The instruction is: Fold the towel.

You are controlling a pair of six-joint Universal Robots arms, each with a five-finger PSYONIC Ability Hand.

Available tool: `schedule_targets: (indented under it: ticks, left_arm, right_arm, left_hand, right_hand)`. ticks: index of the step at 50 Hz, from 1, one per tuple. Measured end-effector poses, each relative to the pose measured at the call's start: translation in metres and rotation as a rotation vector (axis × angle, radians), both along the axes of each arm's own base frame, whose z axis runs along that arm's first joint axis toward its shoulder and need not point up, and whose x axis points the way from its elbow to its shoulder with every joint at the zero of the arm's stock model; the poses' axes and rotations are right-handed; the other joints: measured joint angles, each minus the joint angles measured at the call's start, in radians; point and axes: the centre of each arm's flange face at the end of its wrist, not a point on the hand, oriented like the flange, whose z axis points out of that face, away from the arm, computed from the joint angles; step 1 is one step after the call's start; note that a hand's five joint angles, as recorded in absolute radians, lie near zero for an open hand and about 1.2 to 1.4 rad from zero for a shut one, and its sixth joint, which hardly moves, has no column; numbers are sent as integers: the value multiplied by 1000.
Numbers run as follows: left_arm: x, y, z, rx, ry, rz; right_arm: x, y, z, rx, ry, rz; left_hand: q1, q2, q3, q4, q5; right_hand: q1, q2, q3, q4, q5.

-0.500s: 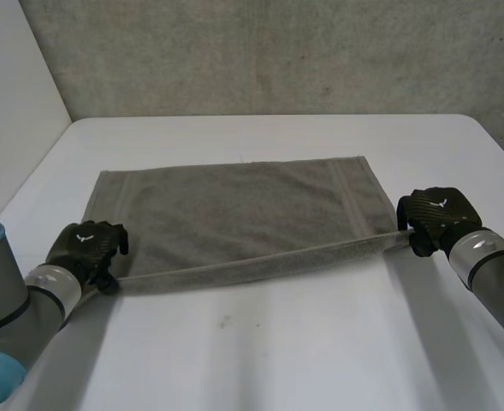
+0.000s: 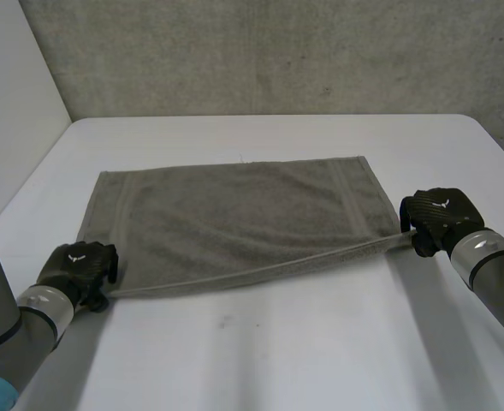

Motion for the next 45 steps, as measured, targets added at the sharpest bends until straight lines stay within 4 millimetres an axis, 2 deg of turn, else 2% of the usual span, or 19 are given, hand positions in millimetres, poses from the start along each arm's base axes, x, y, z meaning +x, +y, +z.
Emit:
schedule_targets:
  ticks: [1, 4, 5, 7, 12, 17, 21, 22, 23, 27, 31, 37, 38, 40, 42, 45]
  left_arm:
    - [0, 0, 0, -1, -9, -3]
    - [1, 1, 1, -8, -27, -9]
    - [1, 1, 1, -11, -33, -11]
    - [2, 2, 3, -20, -45, -15]
    - [3, 7, 15, -48, -71, -28]
    - [6, 22, 32, -53, -98, -43]
    - [9, 38, 45, -34, -131, -56]
    - [12, 48, 51, -16, -153, -64]
    - [13, 56, 56, -1, -171, -72]
    - [17, 78, 69, 37, -218, -97]
    - [18, 87, 77, 38, -241, -113]
    - [17, 73, 81, -15, -234, -125]
    - [15, 59, 80, -47, -222, -134]
    - [13, 47, 78, -68, -213, -142]
    - [8, 23, 75, -111, -200, -158]
    - [2, -3, 70, -148, -190, -177]
  right_arm:
    - [0, 0, 0, -1, 0, -1]
    - [0, 0, 1, -3, 1, -1]
    - [0, 0, 2, -4, 1, -1]
    - [0, 0, 4, -6, 2, 0]
    - [0, 5, 13, -7, 33, 16]
    - [-12, 20, 27, 32, 166, 46]
    - [-23, 32, 32, 89, 269, 67]
    - [-26, 36, 33, 108, 299, 76]
    - [-34, 50, 37, 160, 380, 106]
    - [-44, 71, 47, 224, 479, 153]
    - [-49, 78, 59, 216, 511, 181]
    - [-47, 72, 70, 136, 483, 216]
    - [-45, 62, 69, 102, 450, 216]
    - [-43, 52, 66, 83, 425, 212]
    - [-36, 31, 58, 47, 379, 202]
    - [-27, 13, 49, 16, 344, 196]
  left_hand:
    - [186, 190, 197, 182, 174]
    - [247, 247, 254, 243, 242]
    - [356, 374, 381, 379, 370]
    - [379, 405, 411, 413, 397]
    - [397, 440, 446, 446, 425]
    - [401, 446, 453, 453, 430]
    - [401, 447, 453, 455, 435]
    - [401, 447, 454, 455, 438]
    - [401, 448, 454, 455, 443]
    - [401, 448, 454, 455, 445]
    - [401, 448, 454, 455, 445]
    - [401, 448, 455, 456, 445]
    - [401, 448, 455, 456, 447]
    - [401, 448, 455, 456, 448]
    - [401, 448, 455, 456, 448]
    - [401, 448, 455, 456, 448]
  right_hand:
    - [0, 0, 0, 0, 0]
    - [0, 0, 0, 0, 0]
    - [0, 0, 0, 0, 0]
    - [0, 0, 0, 0, 0]
    - [0, 0, 0, 0, 0]
    - [0, 0, 0, 0, 0]
    - [0, 0, 0, 0, 0]
    - [0, 0, 0, 0, 0]
    - [0, 0, 0, 0, 0]
    - [-1, 7, 9, 5, 1]
    - [-1, 7, 9, 5, 1]
    - [-1, 7, 9, 5, 1]
    - [0, 7, 9, 5, 1]
    - [0, 7, 9, 5, 1]
    - [0, 7, 9, 5, 1]
    - [1, 7, 9, 5, 1]
